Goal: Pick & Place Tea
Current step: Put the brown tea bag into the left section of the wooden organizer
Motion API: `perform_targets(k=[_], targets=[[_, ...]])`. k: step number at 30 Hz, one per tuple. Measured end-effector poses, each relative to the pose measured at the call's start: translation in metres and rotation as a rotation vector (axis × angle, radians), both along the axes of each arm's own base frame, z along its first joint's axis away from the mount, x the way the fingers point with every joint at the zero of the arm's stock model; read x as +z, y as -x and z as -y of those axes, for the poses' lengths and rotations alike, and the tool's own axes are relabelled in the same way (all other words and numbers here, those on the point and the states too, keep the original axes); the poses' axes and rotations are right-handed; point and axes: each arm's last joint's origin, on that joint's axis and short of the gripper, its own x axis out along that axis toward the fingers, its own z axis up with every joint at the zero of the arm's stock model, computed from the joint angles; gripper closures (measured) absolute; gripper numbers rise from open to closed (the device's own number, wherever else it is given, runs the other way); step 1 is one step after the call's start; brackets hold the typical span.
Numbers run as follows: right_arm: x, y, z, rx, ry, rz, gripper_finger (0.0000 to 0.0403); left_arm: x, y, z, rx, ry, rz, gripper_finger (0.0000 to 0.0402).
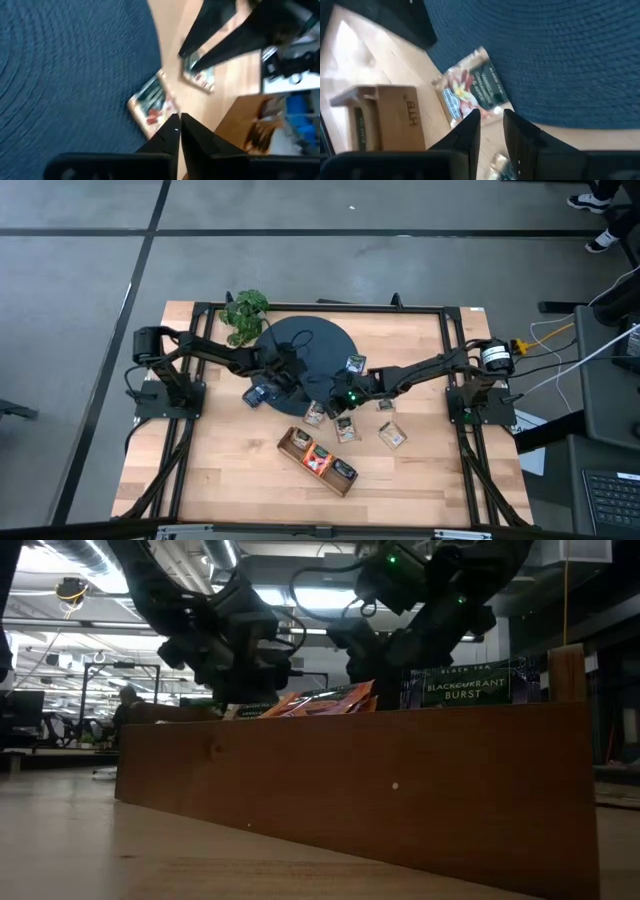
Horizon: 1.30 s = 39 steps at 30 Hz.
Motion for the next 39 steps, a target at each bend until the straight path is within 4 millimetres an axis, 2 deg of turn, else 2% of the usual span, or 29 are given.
perform_targets(k=[10, 16, 27, 35, 39], targets=[[-0.016, -0.01, -0.003, 0.032, -0.015, -0.001, 0.0322, -0.004, 0.001, 0.01, -0.087, -0.104, -0.014, 0.0391], [-0.018, -0.016, -0.003, 0.083, 0.004, 0.001, 0.0393, -0.006, 0.002, 0.014, -0.096, -0.132, -0.035, 0.0391], [-0.019, -0.014, -0.003, 0.07, 0.022, -0.033, 0.0394, -0.007, 0.003, 0.014, -0.074, -0.151, -0.065, 0.0389], [-0.044, -0.017, -0.003, 0.069, 0.017, -0.091, 0.0396, -0.007, 0.003, 0.016, -0.048, -0.098, -0.084, 0.0389], [-0.048, -0.017, -0.003, 0.061, 0.016, -0.105, 0.0394, -0.008, 0.003, 0.023, -0.066, -0.08, -0.1, 0.0389]])
